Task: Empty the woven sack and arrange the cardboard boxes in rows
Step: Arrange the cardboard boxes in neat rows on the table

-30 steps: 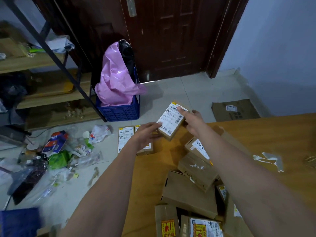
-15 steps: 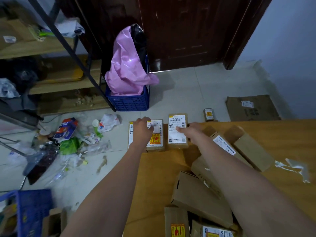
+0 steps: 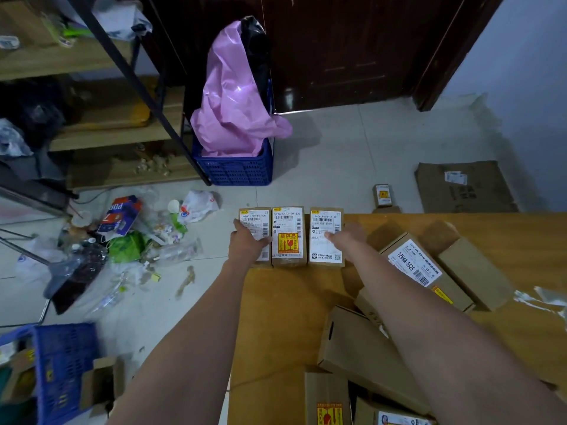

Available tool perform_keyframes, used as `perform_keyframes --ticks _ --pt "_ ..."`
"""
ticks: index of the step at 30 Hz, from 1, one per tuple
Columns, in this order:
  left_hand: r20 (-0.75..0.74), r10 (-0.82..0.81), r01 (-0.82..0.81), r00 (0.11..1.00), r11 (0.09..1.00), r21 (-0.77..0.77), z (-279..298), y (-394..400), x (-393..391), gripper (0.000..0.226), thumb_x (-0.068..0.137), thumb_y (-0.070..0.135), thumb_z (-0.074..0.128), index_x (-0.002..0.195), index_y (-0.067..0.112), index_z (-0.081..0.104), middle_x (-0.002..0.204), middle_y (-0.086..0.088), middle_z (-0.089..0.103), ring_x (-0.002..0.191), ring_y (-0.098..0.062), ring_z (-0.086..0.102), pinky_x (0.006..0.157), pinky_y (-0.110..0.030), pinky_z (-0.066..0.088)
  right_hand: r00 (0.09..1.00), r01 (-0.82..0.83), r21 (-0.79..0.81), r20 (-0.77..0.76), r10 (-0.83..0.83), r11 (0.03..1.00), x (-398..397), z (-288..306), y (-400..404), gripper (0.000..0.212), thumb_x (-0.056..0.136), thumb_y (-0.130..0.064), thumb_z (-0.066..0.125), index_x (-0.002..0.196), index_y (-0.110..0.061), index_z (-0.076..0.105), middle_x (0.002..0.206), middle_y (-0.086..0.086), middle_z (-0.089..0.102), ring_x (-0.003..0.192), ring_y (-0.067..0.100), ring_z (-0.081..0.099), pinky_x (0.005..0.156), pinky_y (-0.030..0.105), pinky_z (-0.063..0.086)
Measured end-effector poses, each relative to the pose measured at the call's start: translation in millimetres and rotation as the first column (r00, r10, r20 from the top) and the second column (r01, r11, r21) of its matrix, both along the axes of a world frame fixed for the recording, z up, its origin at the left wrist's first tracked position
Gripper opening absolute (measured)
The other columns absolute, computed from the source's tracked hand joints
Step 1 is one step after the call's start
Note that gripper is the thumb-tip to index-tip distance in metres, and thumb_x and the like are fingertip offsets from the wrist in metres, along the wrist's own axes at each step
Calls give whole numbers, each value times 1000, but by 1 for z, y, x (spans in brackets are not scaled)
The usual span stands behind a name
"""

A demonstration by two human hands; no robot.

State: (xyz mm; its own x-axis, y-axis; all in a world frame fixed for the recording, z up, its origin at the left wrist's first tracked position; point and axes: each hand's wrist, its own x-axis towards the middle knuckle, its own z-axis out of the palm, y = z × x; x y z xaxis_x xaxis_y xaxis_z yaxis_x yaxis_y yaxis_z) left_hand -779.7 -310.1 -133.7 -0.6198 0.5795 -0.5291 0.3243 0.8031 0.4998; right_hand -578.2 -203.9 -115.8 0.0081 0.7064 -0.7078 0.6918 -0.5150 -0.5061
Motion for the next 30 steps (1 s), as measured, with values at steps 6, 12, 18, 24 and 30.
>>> perform_keyframes --ticks 6,12,18,24,30 --pt "37 11 -12 999 1000 20 -1 4 -4 102 80 32 79 152 4 11 140 -20 49 124 -38 53 101 -49 48 999 -36 -23 30 36 999 -3 3 4 33 90 -17 70 121 -7 62 124 12 66 106 29 67 75 34 59" --pt "38 6 -8 999 999 34 -3 7 -5 99 79 32 81 149 5 16 137 -19 52 122 -38 56 99 -49 50 999 -12 -52 33 14 999 -7 5 5 31 89 -17 71 116 -7 60 122 12 67 100 27 68 64 30 56" --pt "32 -6 5 999 1000 28 -3 6 -6 94 77 34 82 144 6 22 134 -17 56 119 -36 58 96 -48 50 992 -107 -38 67 109 994 -10 7 8 32 90 -21 70 120 -10 61 119 9 68 82 19 64 48 22 47" --pt "72 10 -12 997 1000 21 -3 5 -8 96 74 37 83 144 10 23 132 -13 57 118 -34 59 96 -51 52 987 -143 -23 68 144 989 -11 3 7 26 95 -19 64 120 -12 61 116 7 68 72 17 62 56 24 52" --pt "111 49 -51 993 998 19 0 6 -7 98 74 36 83 145 13 20 133 -13 55 119 -35 57 97 -51 51 989 -136 18 52 135 991 -10 -5 5 12 97 -14 57 108 -19 60 101 0 64 59 7 54 80 31 58"
